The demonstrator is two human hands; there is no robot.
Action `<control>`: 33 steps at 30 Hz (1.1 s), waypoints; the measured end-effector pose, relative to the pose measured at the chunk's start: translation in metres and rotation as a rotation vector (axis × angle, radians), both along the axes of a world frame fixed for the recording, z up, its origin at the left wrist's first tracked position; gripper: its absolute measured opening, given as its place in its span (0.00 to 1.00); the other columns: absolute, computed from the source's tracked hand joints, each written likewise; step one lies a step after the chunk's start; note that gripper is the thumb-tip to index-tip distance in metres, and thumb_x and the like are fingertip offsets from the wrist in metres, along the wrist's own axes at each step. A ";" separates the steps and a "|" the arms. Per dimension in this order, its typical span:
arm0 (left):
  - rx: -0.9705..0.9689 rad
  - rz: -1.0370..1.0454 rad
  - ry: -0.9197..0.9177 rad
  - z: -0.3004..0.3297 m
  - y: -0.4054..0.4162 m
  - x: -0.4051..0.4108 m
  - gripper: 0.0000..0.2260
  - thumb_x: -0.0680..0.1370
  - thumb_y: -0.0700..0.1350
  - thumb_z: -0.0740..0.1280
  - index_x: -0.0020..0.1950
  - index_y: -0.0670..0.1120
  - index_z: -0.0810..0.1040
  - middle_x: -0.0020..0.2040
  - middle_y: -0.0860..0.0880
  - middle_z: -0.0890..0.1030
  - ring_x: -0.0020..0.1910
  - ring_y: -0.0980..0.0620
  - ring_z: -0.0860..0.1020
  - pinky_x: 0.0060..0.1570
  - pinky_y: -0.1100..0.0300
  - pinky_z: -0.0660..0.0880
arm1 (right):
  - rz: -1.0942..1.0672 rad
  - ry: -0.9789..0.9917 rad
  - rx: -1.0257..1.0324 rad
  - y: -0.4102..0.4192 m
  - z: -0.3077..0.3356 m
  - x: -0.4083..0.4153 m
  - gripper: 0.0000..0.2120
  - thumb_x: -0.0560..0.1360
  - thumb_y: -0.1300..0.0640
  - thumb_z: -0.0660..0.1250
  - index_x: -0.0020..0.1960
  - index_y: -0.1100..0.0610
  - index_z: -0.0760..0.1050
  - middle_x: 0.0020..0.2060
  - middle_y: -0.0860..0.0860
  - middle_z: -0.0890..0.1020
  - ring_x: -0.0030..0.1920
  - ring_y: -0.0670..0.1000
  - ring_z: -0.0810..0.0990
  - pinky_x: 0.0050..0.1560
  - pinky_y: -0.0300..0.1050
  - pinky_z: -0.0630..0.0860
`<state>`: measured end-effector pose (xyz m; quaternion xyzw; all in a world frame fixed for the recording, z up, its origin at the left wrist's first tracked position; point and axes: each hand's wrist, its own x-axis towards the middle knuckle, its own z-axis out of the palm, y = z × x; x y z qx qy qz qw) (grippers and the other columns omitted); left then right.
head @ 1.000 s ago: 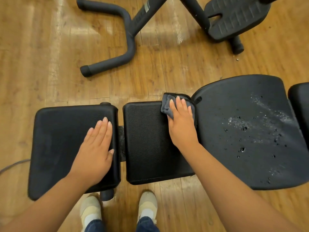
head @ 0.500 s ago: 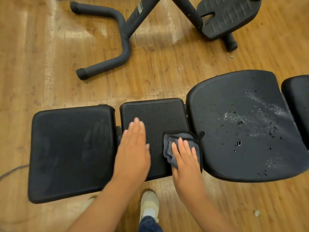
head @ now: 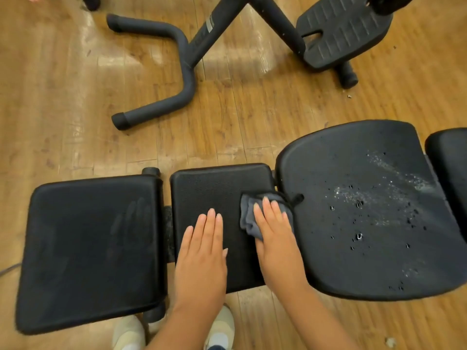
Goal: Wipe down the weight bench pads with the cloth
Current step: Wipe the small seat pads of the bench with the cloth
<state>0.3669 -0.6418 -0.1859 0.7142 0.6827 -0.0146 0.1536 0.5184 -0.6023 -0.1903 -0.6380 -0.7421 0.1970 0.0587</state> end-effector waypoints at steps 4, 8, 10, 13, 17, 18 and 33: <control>-0.014 -0.006 -0.015 -0.001 -0.008 -0.001 0.26 0.77 0.49 0.50 0.73 0.39 0.60 0.73 0.41 0.63 0.72 0.45 0.59 0.71 0.50 0.49 | 0.023 0.002 -0.043 0.063 0.006 -0.007 0.26 0.81 0.59 0.55 0.76 0.55 0.50 0.76 0.52 0.49 0.75 0.51 0.44 0.75 0.47 0.45; -0.018 0.017 -0.039 -0.001 -0.007 0.001 0.26 0.77 0.49 0.50 0.74 0.40 0.58 0.74 0.42 0.63 0.73 0.45 0.59 0.71 0.49 0.49 | -0.038 -0.011 -0.084 0.105 0.007 -0.022 0.24 0.81 0.58 0.51 0.76 0.57 0.51 0.76 0.53 0.51 0.75 0.52 0.45 0.74 0.47 0.44; -0.016 0.020 -0.034 -0.001 -0.008 0.004 0.27 0.76 0.49 0.50 0.74 0.41 0.57 0.74 0.42 0.62 0.73 0.45 0.58 0.71 0.49 0.49 | -0.086 -0.056 -0.081 0.112 0.009 -0.032 0.23 0.81 0.58 0.50 0.76 0.57 0.52 0.76 0.53 0.53 0.75 0.53 0.45 0.74 0.49 0.43; -0.037 0.040 -0.049 0.002 -0.004 0.006 0.27 0.75 0.48 0.50 0.73 0.40 0.58 0.73 0.43 0.62 0.72 0.45 0.59 0.71 0.50 0.48 | -0.059 -0.095 -0.053 0.103 0.016 -0.056 0.25 0.81 0.58 0.50 0.76 0.57 0.50 0.76 0.53 0.52 0.75 0.53 0.44 0.73 0.49 0.40; -0.090 -0.036 0.020 0.009 0.002 0.003 0.25 0.76 0.48 0.52 0.73 0.42 0.62 0.72 0.40 0.64 0.73 0.42 0.60 0.71 0.50 0.37 | 0.113 -0.028 -0.071 0.092 0.024 -0.108 0.26 0.81 0.56 0.51 0.76 0.57 0.48 0.76 0.53 0.51 0.75 0.54 0.43 0.72 0.49 0.36; -0.106 -0.047 -0.018 0.010 0.003 0.001 0.25 0.75 0.48 0.53 0.71 0.43 0.66 0.69 0.41 0.70 0.70 0.42 0.67 0.71 0.50 0.39 | 0.157 -0.017 -0.067 0.091 0.025 -0.121 0.26 0.80 0.56 0.51 0.76 0.57 0.48 0.76 0.53 0.51 0.75 0.54 0.43 0.72 0.49 0.35; -0.090 0.016 0.041 0.008 -0.002 0.001 0.26 0.76 0.50 0.50 0.71 0.40 0.64 0.72 0.43 0.65 0.72 0.45 0.58 0.70 0.50 0.49 | 0.273 0.063 0.029 0.100 0.013 -0.071 0.26 0.78 0.61 0.56 0.75 0.57 0.54 0.75 0.53 0.58 0.75 0.51 0.50 0.73 0.43 0.38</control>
